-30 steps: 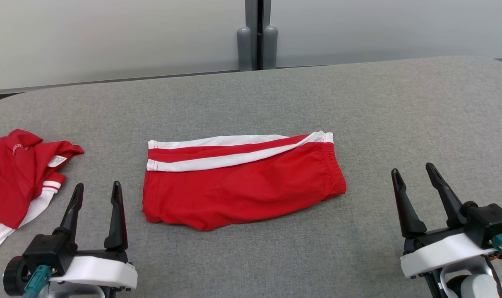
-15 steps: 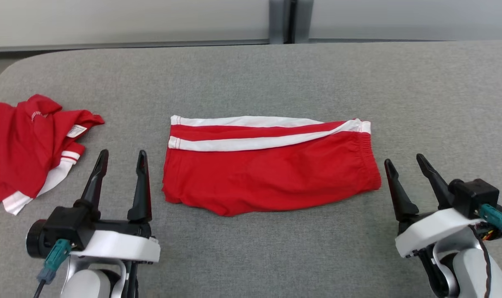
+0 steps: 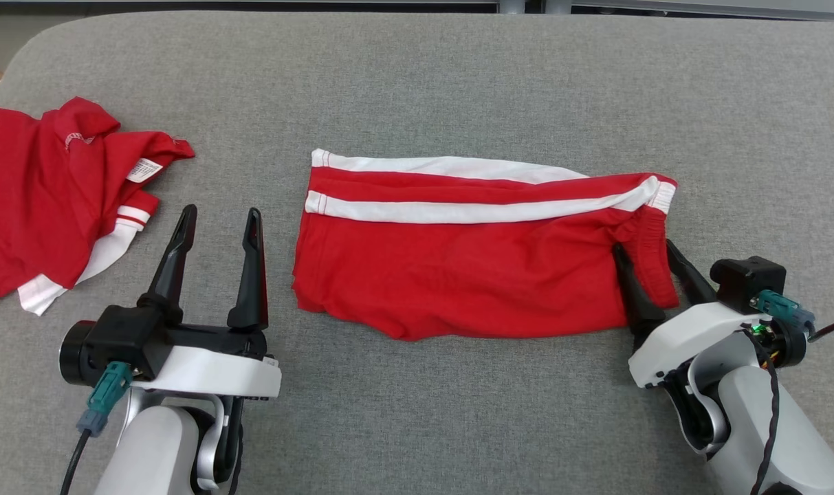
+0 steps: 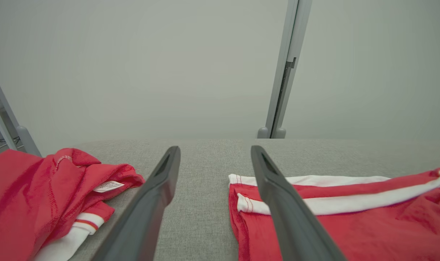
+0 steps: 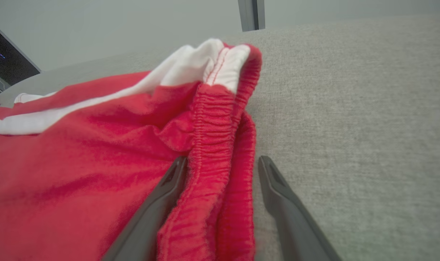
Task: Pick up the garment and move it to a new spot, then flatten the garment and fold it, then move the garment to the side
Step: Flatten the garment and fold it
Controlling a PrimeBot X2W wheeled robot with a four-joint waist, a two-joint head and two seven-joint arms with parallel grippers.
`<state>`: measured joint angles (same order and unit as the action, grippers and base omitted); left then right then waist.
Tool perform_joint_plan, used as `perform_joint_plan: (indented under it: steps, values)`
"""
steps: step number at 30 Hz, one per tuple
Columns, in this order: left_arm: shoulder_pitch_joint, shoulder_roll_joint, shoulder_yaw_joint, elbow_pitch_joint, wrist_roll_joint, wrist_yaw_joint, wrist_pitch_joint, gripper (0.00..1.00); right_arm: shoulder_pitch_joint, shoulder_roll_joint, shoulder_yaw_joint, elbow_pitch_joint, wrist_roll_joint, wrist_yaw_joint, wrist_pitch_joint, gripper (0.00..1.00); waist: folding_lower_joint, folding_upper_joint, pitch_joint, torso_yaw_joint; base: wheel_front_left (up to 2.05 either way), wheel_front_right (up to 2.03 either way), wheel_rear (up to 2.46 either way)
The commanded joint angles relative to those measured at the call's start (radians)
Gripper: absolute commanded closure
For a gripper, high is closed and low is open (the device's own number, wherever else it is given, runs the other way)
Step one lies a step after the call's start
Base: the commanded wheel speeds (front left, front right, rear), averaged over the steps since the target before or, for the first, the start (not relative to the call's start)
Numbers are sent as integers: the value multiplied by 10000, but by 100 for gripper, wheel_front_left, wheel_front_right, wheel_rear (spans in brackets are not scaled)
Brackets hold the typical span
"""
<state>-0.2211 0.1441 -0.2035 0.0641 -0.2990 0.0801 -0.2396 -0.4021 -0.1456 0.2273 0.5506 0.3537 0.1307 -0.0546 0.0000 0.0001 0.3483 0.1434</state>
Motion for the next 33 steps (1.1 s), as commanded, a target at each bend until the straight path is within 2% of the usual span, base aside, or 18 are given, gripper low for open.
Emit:
perform_joint_plan:
  steps: [1,2,8,10,15,19,25,28,30,33]
  values:
    - [-201,31,64,12,0,-30,-75,0,227,148,202,438,190,0,122,69,0,-1,15,-43,0,0,0]
    - [-188,49,99,55,-5,-19,-96,0,153,156,431,547,436,1,-28,100,0,-1,24,-127,0,0,0]
    - [-254,139,144,91,28,-8,-150,0,153,-100,818,639,925,-3,-387,100,0,-1,12,-415,0,0,0]
    - [-322,193,165,89,10,-22,-149,0,267,-517,779,616,1247,-16,-636,100,0,-1,16,-582,0,0,0]
    - [-304,260,193,51,-6,18,-145,0,417,-1022,659,667,1590,-25,-778,100,0,-1,10,-773,0,0,0]
    - [-266,348,216,74,31,111,-35,0,561,-1524,508,669,2013,-37,-656,100,0,-1,6,-932,0,0,0]
    - [-172,408,239,34,-39,198,-19,0,587,-1795,742,112,2710,-25,-394,100,0,-1,-70,-1132,0,0,0]
    - [-110,470,272,7,-59,233,-9,0,558,-1685,955,-651,3579,-7,-120,100,0,-1,-147,-1248,0,0,0]
    - [-69,494,276,-26,-75,248,11,0,574,-1514,1134,-1409,4605,0,252,100,0,-1,-180,-1300,0,0,0]
    - [-63,498,257,-62,-72,268,27,0,724,-1592,1349,-2657,6196,0,985,100,0,-1,-211,-1327,0,0,0]
